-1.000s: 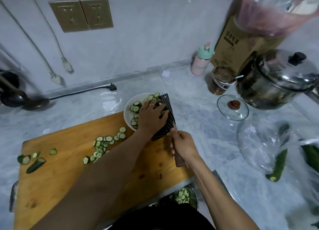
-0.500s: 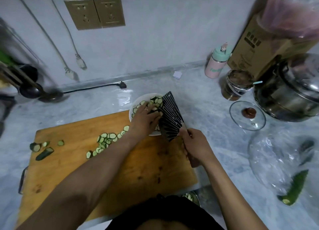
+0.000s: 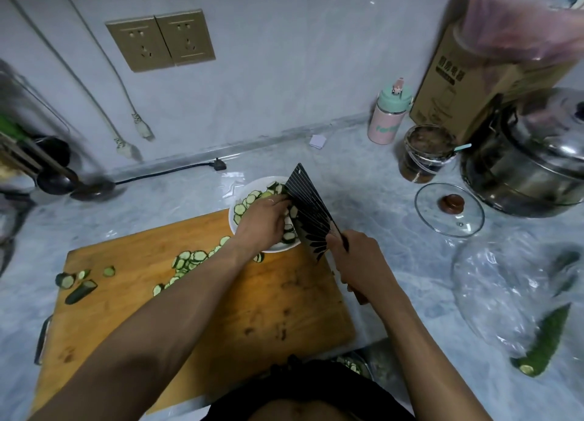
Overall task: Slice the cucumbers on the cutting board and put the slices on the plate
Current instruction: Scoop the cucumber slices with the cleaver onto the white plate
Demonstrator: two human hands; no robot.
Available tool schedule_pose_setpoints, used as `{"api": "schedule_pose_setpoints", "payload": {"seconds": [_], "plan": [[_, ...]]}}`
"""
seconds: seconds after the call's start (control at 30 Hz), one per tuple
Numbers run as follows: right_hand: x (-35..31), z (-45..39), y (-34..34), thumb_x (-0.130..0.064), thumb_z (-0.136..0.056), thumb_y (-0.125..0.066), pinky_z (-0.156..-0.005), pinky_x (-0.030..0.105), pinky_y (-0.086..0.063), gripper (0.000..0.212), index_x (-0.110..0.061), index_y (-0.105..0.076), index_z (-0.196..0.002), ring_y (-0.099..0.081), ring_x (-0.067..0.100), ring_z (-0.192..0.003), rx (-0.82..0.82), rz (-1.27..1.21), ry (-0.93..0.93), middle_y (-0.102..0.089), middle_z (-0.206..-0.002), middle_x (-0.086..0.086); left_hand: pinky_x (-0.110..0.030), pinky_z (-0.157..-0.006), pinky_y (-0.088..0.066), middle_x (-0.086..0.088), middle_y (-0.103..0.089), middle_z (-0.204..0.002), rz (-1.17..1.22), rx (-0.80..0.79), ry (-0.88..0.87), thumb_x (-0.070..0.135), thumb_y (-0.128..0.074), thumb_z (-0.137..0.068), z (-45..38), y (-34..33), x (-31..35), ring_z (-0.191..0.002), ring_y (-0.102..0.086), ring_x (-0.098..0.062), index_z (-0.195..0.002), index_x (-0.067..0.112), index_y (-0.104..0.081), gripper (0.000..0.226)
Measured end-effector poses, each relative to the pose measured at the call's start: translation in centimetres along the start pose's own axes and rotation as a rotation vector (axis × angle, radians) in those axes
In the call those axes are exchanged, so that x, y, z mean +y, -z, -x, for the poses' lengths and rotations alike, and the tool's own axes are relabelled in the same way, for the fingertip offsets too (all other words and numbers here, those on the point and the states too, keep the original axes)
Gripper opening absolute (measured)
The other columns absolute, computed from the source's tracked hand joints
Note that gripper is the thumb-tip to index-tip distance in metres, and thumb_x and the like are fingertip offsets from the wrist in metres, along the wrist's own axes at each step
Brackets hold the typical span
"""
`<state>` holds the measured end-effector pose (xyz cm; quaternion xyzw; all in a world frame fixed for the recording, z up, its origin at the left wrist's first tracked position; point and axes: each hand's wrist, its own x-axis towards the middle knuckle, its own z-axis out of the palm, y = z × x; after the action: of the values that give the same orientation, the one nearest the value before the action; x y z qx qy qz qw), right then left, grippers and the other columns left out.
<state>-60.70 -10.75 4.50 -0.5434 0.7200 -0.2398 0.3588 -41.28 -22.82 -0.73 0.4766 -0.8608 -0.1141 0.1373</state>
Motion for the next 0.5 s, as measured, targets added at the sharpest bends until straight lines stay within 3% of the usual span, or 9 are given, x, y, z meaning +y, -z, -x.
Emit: {"api": "schedule_pose_setpoints", "payload": {"seconds": [0.1, 0.27, 0.4, 0.5], "plan": [[0.3, 0.0, 0.5, -0.042, -0.102, -0.045, -0.058, 0.051, -0.057, 0.047, -0.002, -0.058, -0.082, -0.062, 0.027, -0.058, 0.026, -0.023, 0.011, -0.064, -0.072, 0.016, -0.04, -0.092, -0.051, -0.014, -0.068, -0.116, -0.018, 0.035, -0.023, 0.005, -0.06, -0.079, 0.6, -0.3, -0.4, -0.106, -0.062, -0.036, -0.113, 0.004, -0.07, 0.035], [0.3, -0.2, 0.4, -0.039, -0.102, -0.047, -0.057, 0.051, -0.056, 0.047, 0.001, -0.058, -0.08, -0.063, 0.036, -0.06, 0.049, -0.093, 0.03, -0.063, -0.071, 0.021, -0.039, -0.1, -0.047, -0.009, -0.065, -0.128, -0.064, 0.088, -0.208, 0.018, -0.049, -0.089, 1.4, -1.2, 0.4, -0.119, -0.058, -0.027, -0.12, 0.007, -0.069, 0.039], [0.5, -0.3, 0.2, -0.037, -0.102, -0.047, -0.06, 0.051, -0.057, 0.039, -0.007, -0.057, -0.079, -0.059, 0.026, -0.057, 0.048, -0.128, 0.025, -0.062, -0.071, 0.016, -0.043, -0.1, -0.048, -0.011, -0.069, -0.118, -0.142, 0.056, -0.12, 0.012, -0.06, -0.084, 1.5, -1.1, -0.3, -0.112, -0.062, -0.031, -0.114, 0.006, -0.071, 0.032], [0.8, -0.4, 0.1, -0.04, -0.102, -0.047, -0.058, 0.052, -0.057, 0.041, -0.005, -0.058, -0.084, -0.06, 0.028, -0.058, 0.037, -0.116, 0.015, -0.063, -0.074, 0.019, -0.044, -0.103, -0.046, -0.012, -0.061, -0.133, -0.171, 0.035, -0.123, 0.01, -0.058, -0.084, 1.3, -0.7, 0.0, -0.122, -0.056, -0.031, -0.128, 0.006, -0.063, 0.044]]}}
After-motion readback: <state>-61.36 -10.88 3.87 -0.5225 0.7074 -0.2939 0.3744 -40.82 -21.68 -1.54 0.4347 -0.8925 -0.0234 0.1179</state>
